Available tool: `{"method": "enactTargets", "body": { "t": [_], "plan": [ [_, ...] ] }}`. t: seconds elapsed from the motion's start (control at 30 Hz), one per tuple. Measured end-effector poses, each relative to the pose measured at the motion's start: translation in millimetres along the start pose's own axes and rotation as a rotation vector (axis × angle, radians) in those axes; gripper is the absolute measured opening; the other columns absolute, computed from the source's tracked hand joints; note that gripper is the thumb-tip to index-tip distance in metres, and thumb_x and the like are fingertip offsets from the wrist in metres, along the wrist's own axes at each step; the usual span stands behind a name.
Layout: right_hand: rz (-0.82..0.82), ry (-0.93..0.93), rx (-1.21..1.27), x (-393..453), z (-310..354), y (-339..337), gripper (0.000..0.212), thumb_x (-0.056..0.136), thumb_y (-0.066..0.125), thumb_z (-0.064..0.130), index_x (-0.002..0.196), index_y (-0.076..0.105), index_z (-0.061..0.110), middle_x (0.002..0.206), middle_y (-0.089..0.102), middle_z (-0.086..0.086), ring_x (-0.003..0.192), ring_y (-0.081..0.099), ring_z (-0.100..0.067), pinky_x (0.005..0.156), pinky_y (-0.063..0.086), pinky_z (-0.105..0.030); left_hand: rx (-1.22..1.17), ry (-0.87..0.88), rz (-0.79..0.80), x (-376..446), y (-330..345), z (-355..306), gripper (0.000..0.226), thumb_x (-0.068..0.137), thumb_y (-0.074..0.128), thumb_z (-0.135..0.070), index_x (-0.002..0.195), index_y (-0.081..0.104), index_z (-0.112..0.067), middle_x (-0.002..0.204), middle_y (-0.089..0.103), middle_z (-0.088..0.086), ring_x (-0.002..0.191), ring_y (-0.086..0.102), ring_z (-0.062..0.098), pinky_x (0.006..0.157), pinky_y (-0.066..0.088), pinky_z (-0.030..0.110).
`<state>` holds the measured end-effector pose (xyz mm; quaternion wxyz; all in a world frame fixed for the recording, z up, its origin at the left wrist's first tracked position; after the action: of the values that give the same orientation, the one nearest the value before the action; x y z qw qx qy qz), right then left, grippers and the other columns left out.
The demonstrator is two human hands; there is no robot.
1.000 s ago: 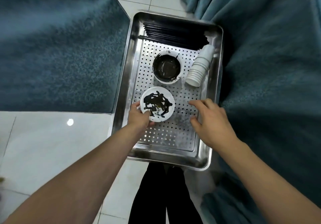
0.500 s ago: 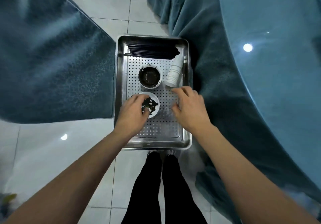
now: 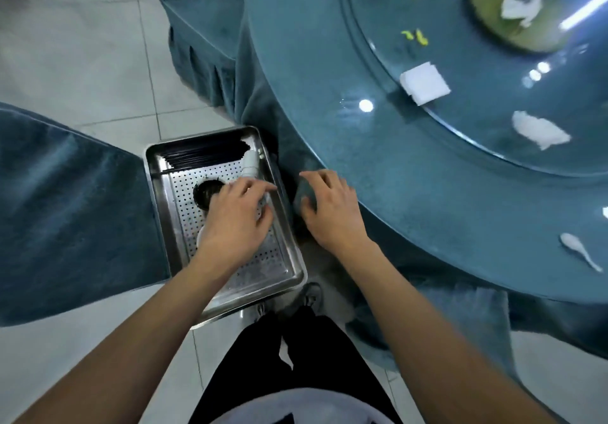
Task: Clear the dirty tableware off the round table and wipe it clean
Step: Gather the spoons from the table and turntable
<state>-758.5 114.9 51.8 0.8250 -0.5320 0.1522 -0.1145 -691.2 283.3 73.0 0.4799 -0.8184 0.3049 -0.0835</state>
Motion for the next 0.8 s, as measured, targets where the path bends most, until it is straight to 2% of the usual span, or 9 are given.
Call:
{"method": "enactTargets", "body": {
  "t": [0.33,0.57,0.8],
  "plan": [
    [-0.141,0.193,0.051,-23.8,-81.9,-58.0,0.042,0.093,0.056,0.027,0.135,0.052,0.026,0.128,0.053,-0.001,0.116,0.052,-0.026,0.099,0.040,-0.042,0.018,0.225,0.078,40.5,29.1,-93.8,0.030,0.094,0.061,-0.024,0.124,0.064,-0.025,0.121,0.061,-0.003,0.112,0.056,0.025,0.097,0.045,0.046],
    [-0.169,0.266,0.085,-18.0,-165.6,-96.2,0.044,0.093,0.055,0.028,0.137,0.051,0.024,0.130,0.053,-0.002,0.117,0.051,-0.026,0.101,0.039,-0.042,0.062,0.282,0.131,84.1,63.1,-169.0,0.031,0.094,0.062,-0.024,0.125,0.065,-0.025,0.121,0.062,-0.001,0.113,0.056,0.028,0.101,0.043,0.045],
    [-0.201,0.369,0.078,-20.1,-281.1,-130.6,0.043,0.090,0.057,0.027,0.133,0.055,0.024,0.126,0.055,-0.003,0.114,0.053,-0.028,0.100,0.040,-0.043,0.091,0.359,0.125,120.7,124.1,-256.3,0.037,0.085,0.048,-0.034,0.114,0.069,-0.023,0.109,0.066,0.001,0.099,0.062,0.031,0.086,0.051,0.046]
  ]
}}
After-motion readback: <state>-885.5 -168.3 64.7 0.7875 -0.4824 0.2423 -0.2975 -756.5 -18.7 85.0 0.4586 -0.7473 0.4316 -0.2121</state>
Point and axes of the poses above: each hand's wrist, its own x-axis towards the middle knuckle, its own y-axis out of the palm, z = x × y, the point moved 1 cm from there along x, towards the middle knuckle
